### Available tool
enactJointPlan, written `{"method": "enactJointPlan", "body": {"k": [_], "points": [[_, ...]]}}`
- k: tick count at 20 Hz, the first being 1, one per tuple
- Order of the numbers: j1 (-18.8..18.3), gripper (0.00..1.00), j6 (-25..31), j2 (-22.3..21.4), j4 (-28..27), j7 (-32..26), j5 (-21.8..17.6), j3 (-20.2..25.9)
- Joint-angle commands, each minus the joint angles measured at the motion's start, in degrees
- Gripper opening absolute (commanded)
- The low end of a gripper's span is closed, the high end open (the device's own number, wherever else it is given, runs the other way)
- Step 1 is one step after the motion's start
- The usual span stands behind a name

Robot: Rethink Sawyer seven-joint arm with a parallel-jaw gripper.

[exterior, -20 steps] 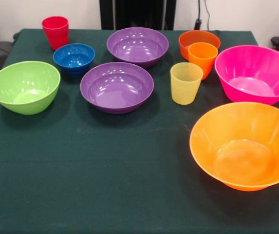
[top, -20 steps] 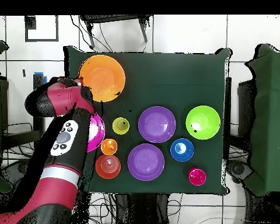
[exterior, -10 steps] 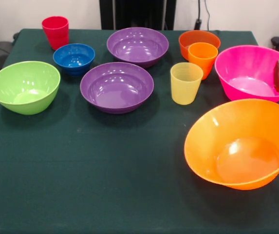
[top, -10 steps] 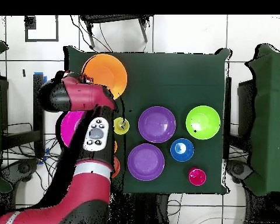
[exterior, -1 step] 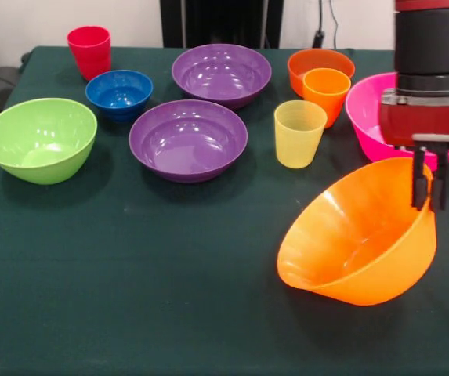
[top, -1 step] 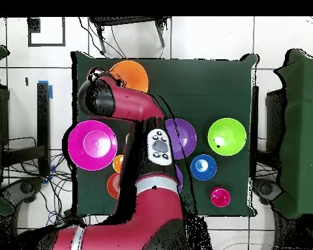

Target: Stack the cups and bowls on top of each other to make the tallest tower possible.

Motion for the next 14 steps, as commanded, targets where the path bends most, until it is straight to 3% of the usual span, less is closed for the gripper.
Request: {"method": "enactJointPlan", "body": {"k": [1,14], "points": [[-5.09,0.0,-0.09,-1.79,8.86,-0.66,-4.1,15.51],[-12.85,0.0,2.2,-4.35,12.43,-0.77,-4.52,25.66]]}}
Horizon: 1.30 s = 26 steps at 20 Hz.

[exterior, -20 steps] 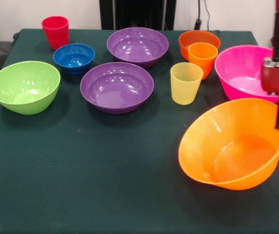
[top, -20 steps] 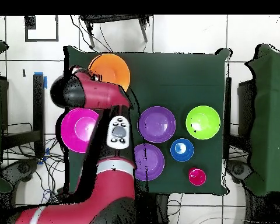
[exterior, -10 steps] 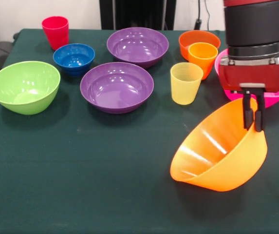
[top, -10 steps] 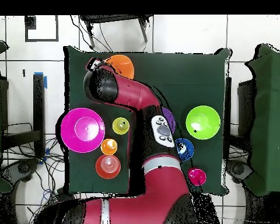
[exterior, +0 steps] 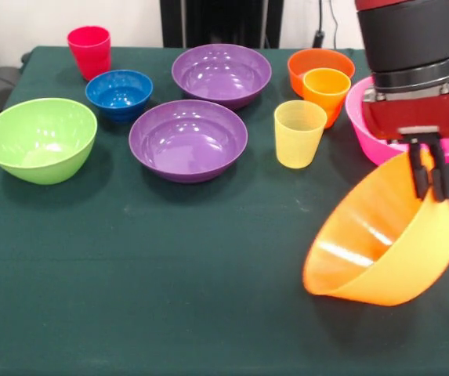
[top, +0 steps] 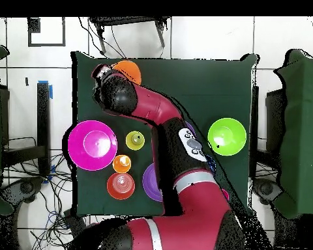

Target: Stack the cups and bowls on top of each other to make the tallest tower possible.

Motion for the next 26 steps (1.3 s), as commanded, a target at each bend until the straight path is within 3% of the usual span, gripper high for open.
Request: {"method": "enactJointPlan", "body": {"k": [1,6,15,26], "points": [[-2.07,0.0,2.36,-1.93,5.81,-0.75,-4.32,11.53],[-4.46,0.0,-0.14,-1.15,6.95,-0.02,-5.06,14.95],[-9.22,0.0,-7.71,6.32,2.38,-2.28,-13.37,20.56],[-16.19,0.0,-3.96,17.29,-3.22,-7.02,-21.97,29.85]]}}
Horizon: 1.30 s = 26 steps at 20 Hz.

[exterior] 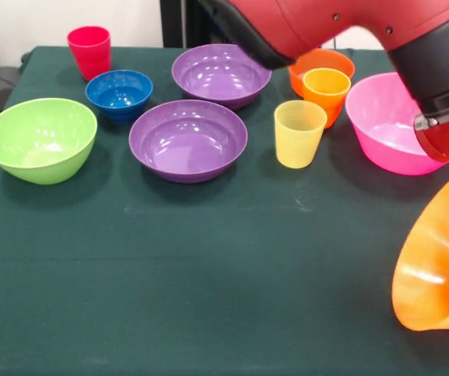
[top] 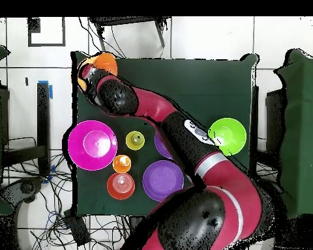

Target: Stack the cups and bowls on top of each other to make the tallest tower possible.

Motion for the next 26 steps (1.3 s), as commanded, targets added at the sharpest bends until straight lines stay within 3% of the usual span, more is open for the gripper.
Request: {"method": "enactJointPlan", "body": {"k": [1,8,26], "points": [[-2.29,0.0,1.79,7.6,-4.59,-7.2,-6.61,5.45],[-5.12,0.0,4.72,12.72,-7.11,-9.59,-9.86,9.62],[-16.75,0.0,24.99,19.41,-7.19,-20.04,-11.47,18.96]]}}
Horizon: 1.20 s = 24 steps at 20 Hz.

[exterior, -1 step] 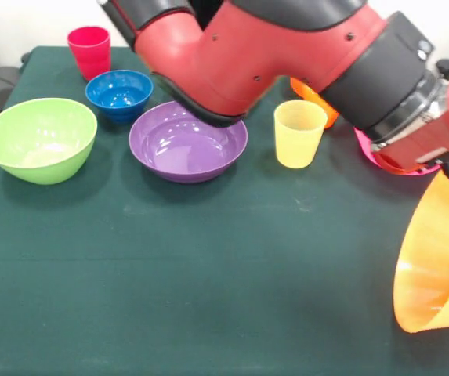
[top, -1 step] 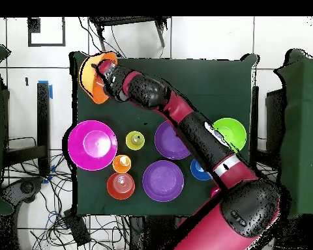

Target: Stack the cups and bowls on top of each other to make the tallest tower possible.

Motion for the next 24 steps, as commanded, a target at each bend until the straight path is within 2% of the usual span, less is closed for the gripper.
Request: {"method": "enactJointPlan", "body": {"k": [1,13,24], "points": [[-2.17,0.0,11.03,4.15,-3.73,-19.71,-4.35,1.73],[-5.51,0.0,23.92,9.01,-10.8,-30.24,-4.21,2.05],[-2.83,0.0,40.62,12.34,-25.05,-41.91,-1.54,1.27]]}}
